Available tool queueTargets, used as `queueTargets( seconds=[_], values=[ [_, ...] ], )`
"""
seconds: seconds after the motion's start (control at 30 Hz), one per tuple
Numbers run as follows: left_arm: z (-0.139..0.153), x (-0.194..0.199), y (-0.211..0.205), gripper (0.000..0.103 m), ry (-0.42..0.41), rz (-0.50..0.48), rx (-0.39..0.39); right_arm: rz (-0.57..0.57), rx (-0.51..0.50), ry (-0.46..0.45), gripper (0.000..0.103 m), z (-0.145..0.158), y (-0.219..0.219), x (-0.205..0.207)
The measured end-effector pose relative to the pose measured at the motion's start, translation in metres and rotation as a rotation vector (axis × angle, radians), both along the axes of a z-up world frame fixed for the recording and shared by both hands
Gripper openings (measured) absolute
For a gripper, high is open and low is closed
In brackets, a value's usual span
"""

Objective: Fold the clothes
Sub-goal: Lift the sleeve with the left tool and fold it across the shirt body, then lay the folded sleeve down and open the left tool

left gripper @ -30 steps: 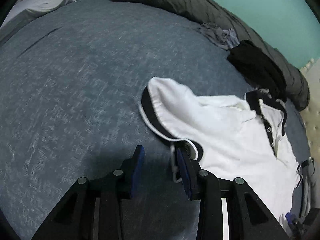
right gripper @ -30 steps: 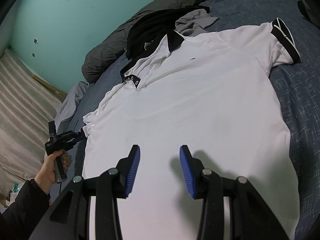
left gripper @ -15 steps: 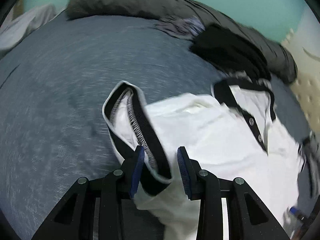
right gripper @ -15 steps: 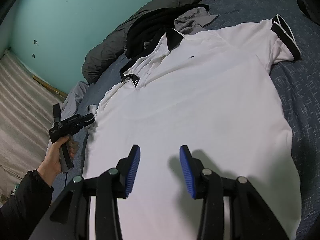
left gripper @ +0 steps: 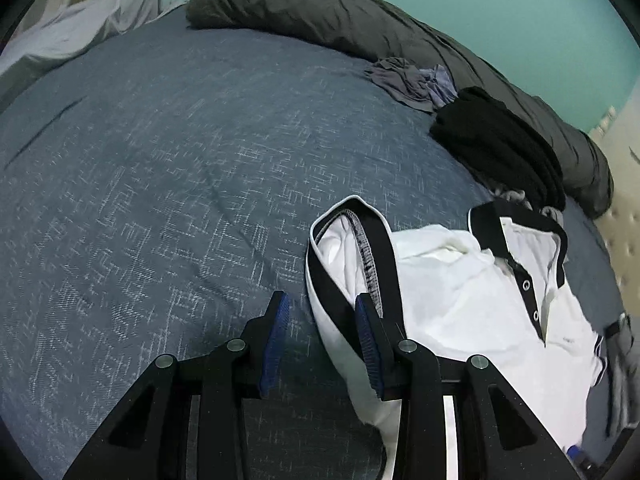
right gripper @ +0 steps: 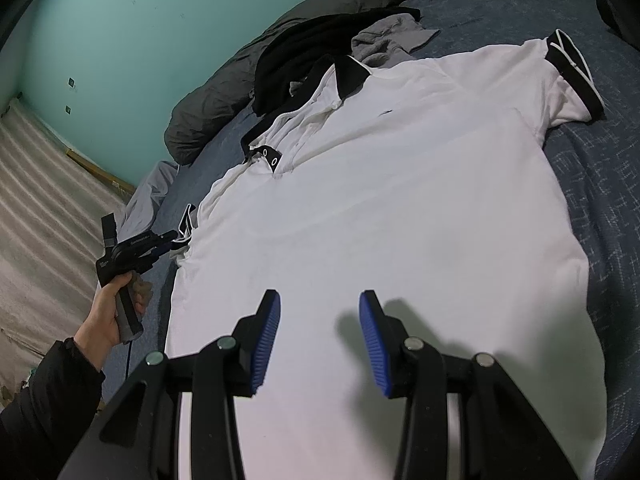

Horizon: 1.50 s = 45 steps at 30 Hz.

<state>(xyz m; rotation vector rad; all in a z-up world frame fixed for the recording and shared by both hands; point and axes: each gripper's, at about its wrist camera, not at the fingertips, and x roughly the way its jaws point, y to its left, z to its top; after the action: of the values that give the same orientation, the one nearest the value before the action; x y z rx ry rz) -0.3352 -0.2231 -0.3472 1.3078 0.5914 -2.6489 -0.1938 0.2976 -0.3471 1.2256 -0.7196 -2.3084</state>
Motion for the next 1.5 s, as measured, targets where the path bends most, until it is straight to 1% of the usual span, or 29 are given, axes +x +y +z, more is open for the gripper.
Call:
queueTargets(
  seconds=[0.23, 0.27, 0.3, 0.37, 0.43, 0.6, 0.73, 0.8, 0.83, 0.9, 1.03, 1.13, 1.23, 1.3, 1.37, 1.5],
  values=[
    [-0.011, -0.020, -0.009, 0.038, -0.026, 0.026, 0.058, -0.004, 0.003, -0.007, 0.041, -0.003, 0.003, -0.001],
    [-0.012, -0.021, -0.009, 0.037, -0.027, 0.031, 0.053, -0.004, 0.003, -0.008, 0.041, -0.003, 0.004, -0.001],
    [-0.013, -0.022, -0.010, 0.024, -0.027, 0.036, 0.050, -0.004, 0.002, -0.008, 0.041, -0.003, 0.004, 0.000],
    [-0.013, -0.021, -0.011, 0.007, -0.032, 0.026, 0.037, -0.003, 0.000, -0.009, 0.041, -0.004, 0.006, 0.001],
    [-0.010, -0.018, -0.012, 0.004, -0.025, 0.015, 0.015, -0.002, -0.001, -0.009, 0.041, -0.004, 0.006, 0.001],
    [0.002, -0.009, -0.023, 0.003, 0.000, 0.018, 0.006, 0.002, -0.002, -0.008, 0.041, -0.003, 0.006, 0.002],
    [0.009, 0.004, -0.042, 0.003, 0.025, 0.035, 0.022, 0.005, -0.001, -0.004, 0.041, -0.002, 0.005, 0.002],
    [0.007, 0.012, -0.051, 0.003, 0.032, 0.051, 0.030, 0.006, 0.000, -0.004, 0.041, -0.002, 0.005, 0.003],
    [0.004, 0.017, -0.057, 0.003, 0.035, 0.063, 0.045, 0.007, 0.000, -0.005, 0.041, -0.002, 0.004, 0.003],
    [-0.004, 0.026, -0.069, 0.003, 0.037, 0.091, 0.079, 0.010, 0.002, -0.005, 0.041, -0.001, 0.003, 0.003],
    [-0.021, 0.042, -0.085, 0.001, 0.027, 0.126, 0.113, 0.013, 0.006, -0.002, 0.041, -0.001, 0.001, 0.003],
    [-0.025, 0.047, -0.088, 0.001, 0.040, 0.130, 0.129, 0.016, 0.010, -0.004, 0.041, -0.002, 0.000, 0.003],
    [-0.029, 0.049, -0.083, 0.002, 0.026, 0.118, 0.131, 0.019, 0.012, -0.005, 0.041, -0.002, -0.002, 0.003],
    [-0.030, 0.051, -0.081, 0.002, 0.030, 0.123, 0.146, 0.020, 0.012, -0.004, 0.041, -0.002, -0.002, 0.003],
    [-0.032, 0.052, -0.077, 0.002, 0.017, 0.120, 0.131, 0.021, 0.012, -0.003, 0.041, -0.002, -0.002, 0.003],
    [-0.025, 0.055, -0.079, 0.004, 0.040, 0.128, 0.115, 0.018, 0.009, 0.001, 0.041, 0.000, 0.000, 0.004]
  ],
)
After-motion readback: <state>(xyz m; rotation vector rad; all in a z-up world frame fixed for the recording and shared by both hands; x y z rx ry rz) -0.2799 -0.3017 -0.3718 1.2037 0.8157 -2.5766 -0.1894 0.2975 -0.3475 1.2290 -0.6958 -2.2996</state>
